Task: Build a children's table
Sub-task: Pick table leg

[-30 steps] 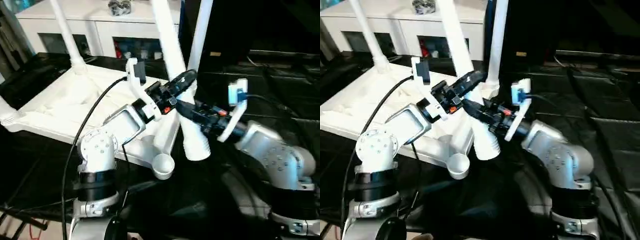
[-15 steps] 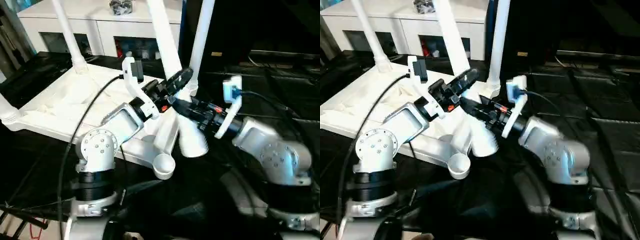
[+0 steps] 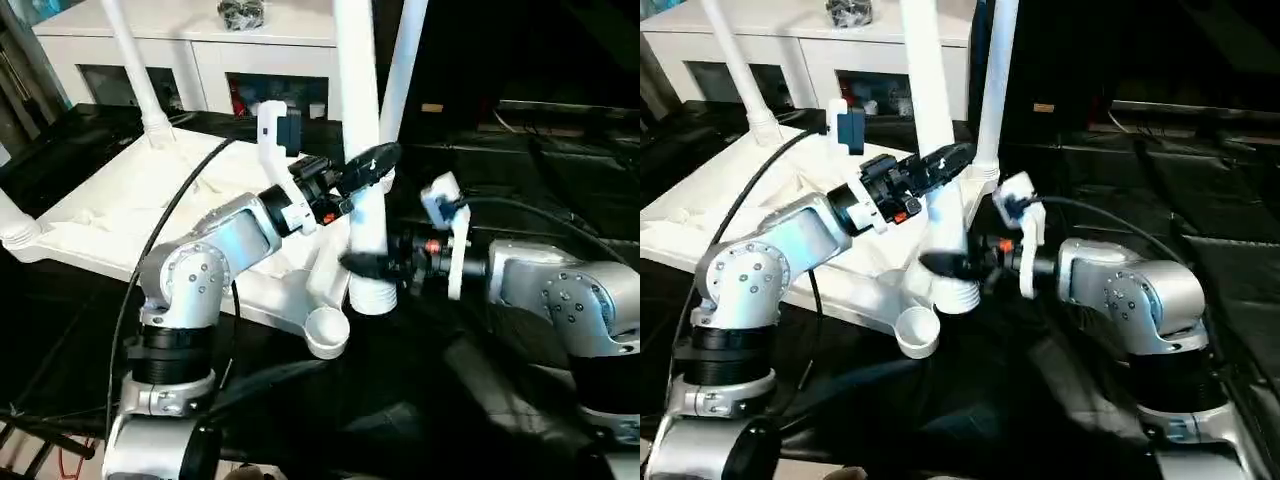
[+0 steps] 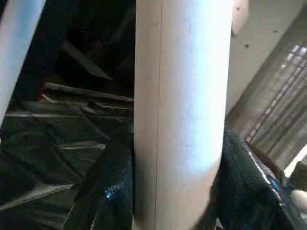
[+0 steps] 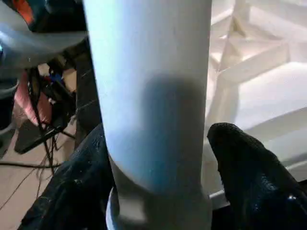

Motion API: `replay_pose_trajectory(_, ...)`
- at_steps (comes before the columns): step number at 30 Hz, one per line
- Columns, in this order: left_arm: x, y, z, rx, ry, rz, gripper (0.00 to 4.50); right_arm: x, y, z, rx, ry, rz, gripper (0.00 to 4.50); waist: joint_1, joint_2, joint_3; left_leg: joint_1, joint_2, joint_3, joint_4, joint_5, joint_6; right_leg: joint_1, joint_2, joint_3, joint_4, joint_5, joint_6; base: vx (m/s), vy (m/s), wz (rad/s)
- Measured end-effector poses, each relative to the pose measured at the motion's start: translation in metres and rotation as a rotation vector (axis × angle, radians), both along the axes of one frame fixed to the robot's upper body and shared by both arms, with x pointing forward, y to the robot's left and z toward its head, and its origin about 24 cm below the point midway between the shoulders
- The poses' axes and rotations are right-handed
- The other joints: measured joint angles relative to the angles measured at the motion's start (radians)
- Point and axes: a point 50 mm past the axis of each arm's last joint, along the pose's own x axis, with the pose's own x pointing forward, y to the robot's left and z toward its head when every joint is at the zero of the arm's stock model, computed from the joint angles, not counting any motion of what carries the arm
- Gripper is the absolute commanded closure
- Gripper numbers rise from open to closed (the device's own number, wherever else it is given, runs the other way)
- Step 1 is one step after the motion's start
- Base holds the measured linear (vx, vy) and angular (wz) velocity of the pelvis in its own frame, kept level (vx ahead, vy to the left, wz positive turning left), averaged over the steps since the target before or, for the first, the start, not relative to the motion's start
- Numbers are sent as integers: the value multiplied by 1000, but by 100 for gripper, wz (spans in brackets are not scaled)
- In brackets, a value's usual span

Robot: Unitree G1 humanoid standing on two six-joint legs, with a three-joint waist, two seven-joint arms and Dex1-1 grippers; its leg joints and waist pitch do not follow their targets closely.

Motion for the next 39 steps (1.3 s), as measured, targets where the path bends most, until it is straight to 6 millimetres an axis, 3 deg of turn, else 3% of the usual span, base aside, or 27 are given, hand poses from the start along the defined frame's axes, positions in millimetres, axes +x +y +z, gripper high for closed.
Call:
replay_pose_trajectory(17, -9, -3, -2, 44, -32, -117, 264, -4, 6, -3, 8, 12, 89, 129, 0, -2, 0, 0, 0, 0, 1, 0, 0, 0, 0, 0, 1, 3, -4, 0, 0, 0)
replay_pose_trajectory(19, -9, -3, -2, 42, -34, -124, 264, -5, 7, -3, 13, 13, 94, 163, 0, -2, 0, 0, 0, 0, 1, 0, 0, 0, 0, 0, 1, 3, -4, 0, 0, 0)
replay_pose_trajectory(30, -10, -1, -2, 41, -45, -152, 264, -8, 10, -1, 34, 10, 139, 247, 0, -2, 0, 0, 0, 0, 1, 0, 0, 0, 0, 0, 1, 3, -4, 0, 0, 0)
replay_pose_trajectory(38, -11, -1, -3, 54, -51, -158, 264, -9, 12, -2, 27, 2, 149, 255, 0, -2, -1, 0, 0, 0, 1, 0, 0, 0, 0, 0, 1, 3, -5, 0, 0, 0)
replay_pose_trajectory(39, -11, -1, -3, 49, -48, -156, 229, -8, 13, -2, 28, 0, 149, 255, 0, -3, -1, 0, 0, 0, 1, 0, 0, 0, 0, 0, 1, 3, -5, 0, 0, 0)
